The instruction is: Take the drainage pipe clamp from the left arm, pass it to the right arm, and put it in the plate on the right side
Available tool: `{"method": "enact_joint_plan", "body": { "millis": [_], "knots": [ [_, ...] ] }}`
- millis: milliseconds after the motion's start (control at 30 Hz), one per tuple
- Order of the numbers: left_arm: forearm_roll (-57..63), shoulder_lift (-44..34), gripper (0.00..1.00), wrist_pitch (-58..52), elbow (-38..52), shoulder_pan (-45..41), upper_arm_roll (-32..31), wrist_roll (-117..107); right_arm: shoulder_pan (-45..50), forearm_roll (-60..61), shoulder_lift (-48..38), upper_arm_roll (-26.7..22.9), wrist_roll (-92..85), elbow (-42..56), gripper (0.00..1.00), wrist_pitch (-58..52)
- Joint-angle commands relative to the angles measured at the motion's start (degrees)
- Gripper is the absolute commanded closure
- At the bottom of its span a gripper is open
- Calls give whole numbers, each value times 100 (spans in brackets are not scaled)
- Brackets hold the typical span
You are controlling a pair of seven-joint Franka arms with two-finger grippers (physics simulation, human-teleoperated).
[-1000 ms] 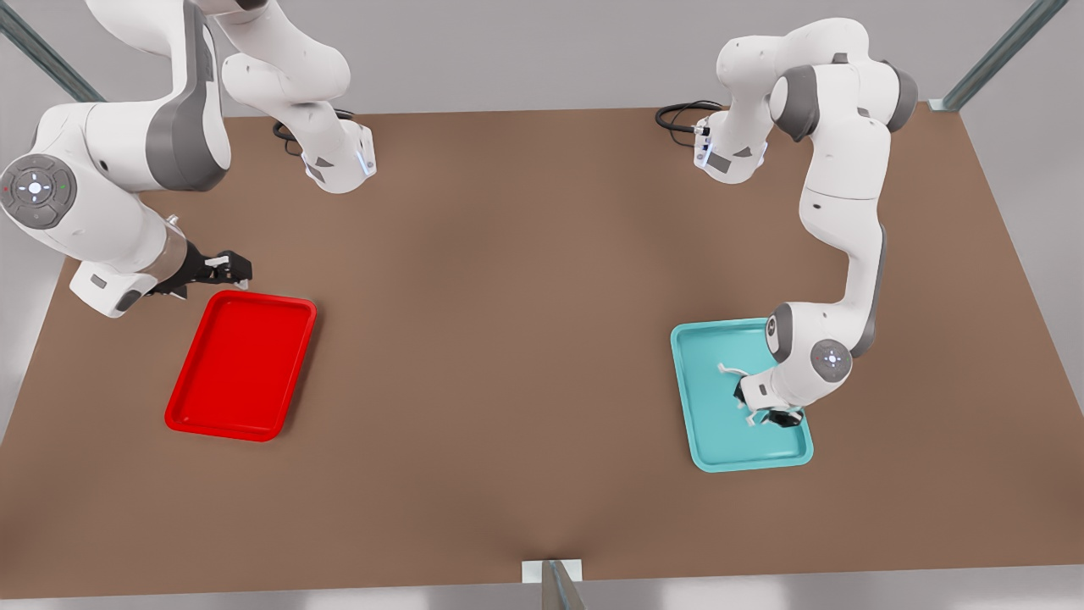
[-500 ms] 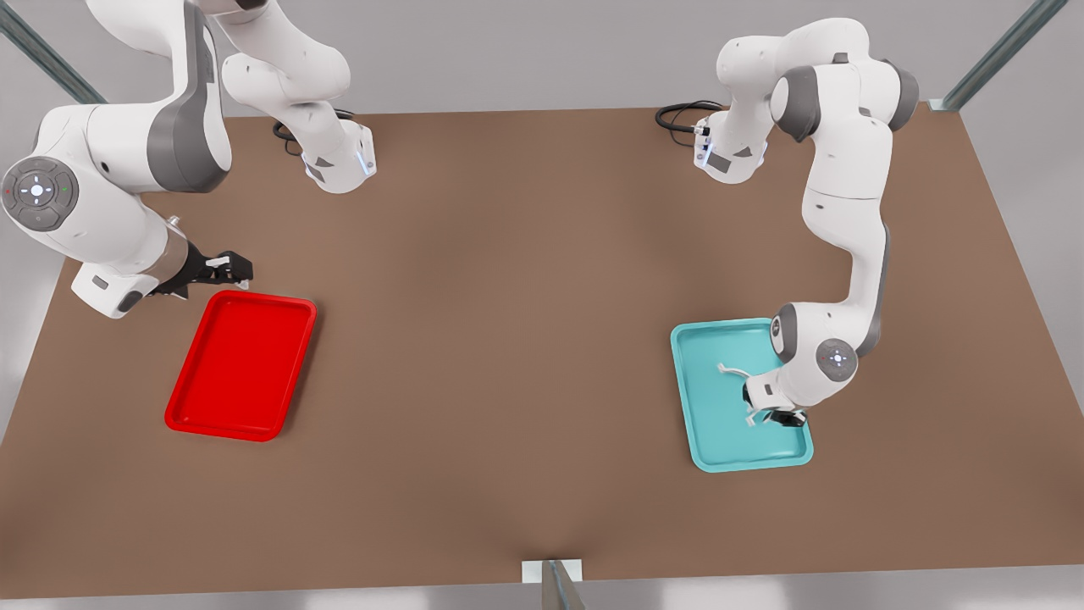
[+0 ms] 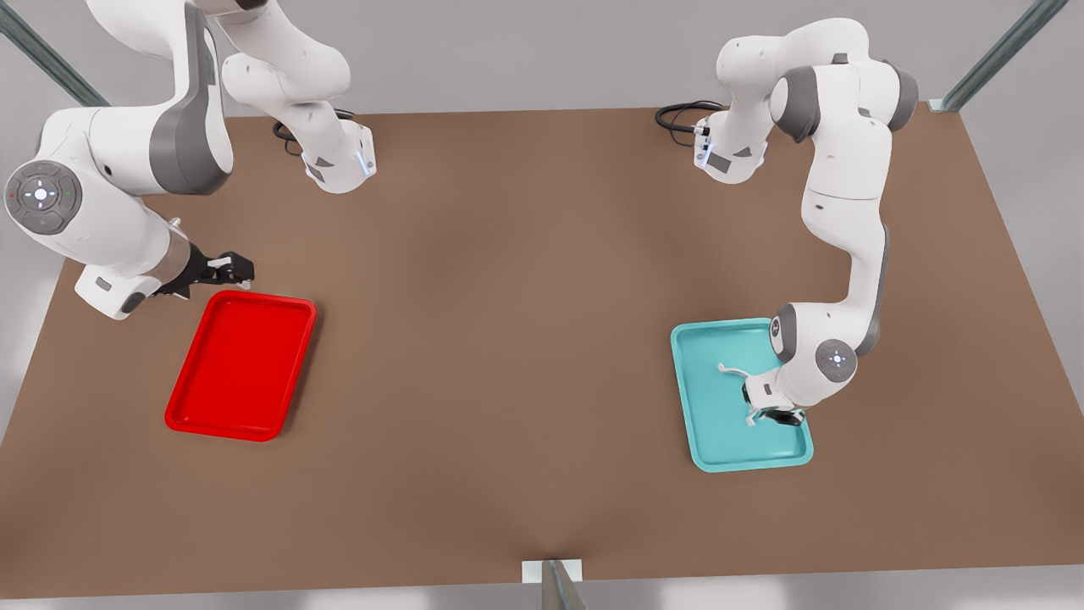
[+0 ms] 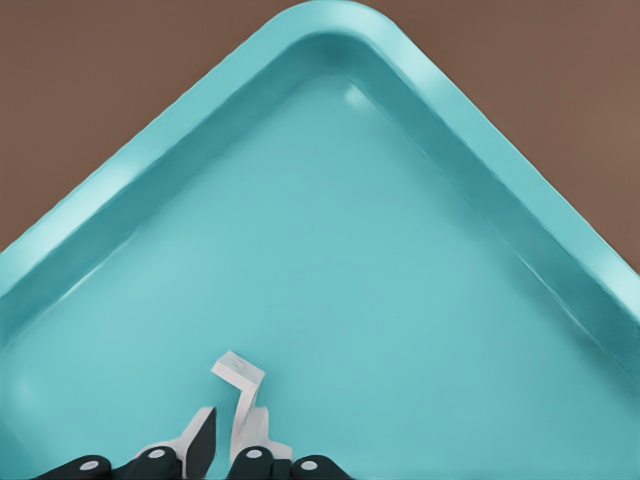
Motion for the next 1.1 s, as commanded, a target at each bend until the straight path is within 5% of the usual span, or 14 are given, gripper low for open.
{"method": "enact_joint_plan", "body": {
  "millis": [0, 1067],
  "knots": [
    [1, -4, 65, -1, 3, 0, 0, -15, 0, 3, -6, -2, -21, -1, 0, -8],
    [-25, 66, 74, -19, 3, -35, 0, -59, 0, 3, 3, -2, -30, -28, 0, -8]
  ]
}}
